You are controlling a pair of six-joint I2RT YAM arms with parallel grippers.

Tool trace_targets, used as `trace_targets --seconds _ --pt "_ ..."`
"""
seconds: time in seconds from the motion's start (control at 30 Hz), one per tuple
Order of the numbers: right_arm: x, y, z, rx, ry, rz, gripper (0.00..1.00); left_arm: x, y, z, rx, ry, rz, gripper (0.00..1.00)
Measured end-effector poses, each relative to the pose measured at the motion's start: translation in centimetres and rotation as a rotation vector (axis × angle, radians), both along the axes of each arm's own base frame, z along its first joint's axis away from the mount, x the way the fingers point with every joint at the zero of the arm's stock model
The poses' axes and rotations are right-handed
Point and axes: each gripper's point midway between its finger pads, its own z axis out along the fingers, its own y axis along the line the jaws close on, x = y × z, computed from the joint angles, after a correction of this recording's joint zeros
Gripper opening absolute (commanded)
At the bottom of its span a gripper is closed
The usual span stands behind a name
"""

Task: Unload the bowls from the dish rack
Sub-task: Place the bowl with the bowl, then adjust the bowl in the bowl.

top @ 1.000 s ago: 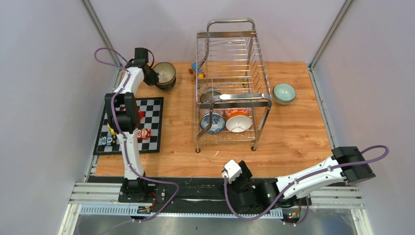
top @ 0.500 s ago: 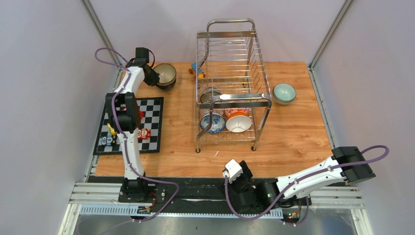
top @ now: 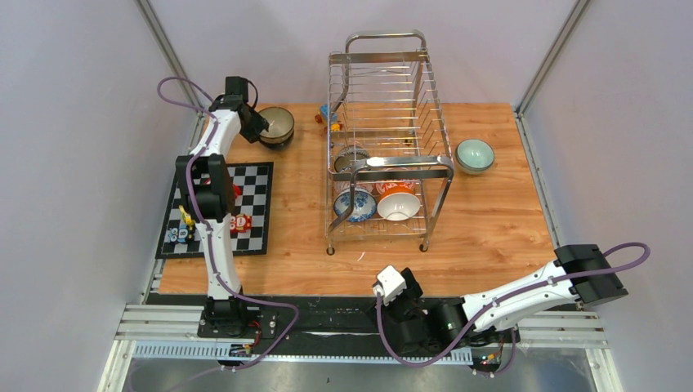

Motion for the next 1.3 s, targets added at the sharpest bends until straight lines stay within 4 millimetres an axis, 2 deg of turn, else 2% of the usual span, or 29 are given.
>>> trace_targets --seconds 0.57,0.93,1.17,1.3 --pt "0.0 0.0 0.0 0.000 0.000 0.000 0.94 -0.3 -0.2 0.7 0.010 -0.003 -0.040 0.57" --pt "0.0 0.0 0.0 0.000 0.001 0.000 0.94 -0.6 0.5 3.3 0.069 -0.042 -0.062 0.57" --pt "0.0 0.0 0.0 0.000 0.001 0.000 0.94 -1.0 1.3 3.5 0.136 -0.027 -0.069 0.56" --pt "0.0 0.0 0.0 0.000 0.001 0.000 0.94 -1.4 2.0 3.6 0.184 -0.011 -0.074 0.51"
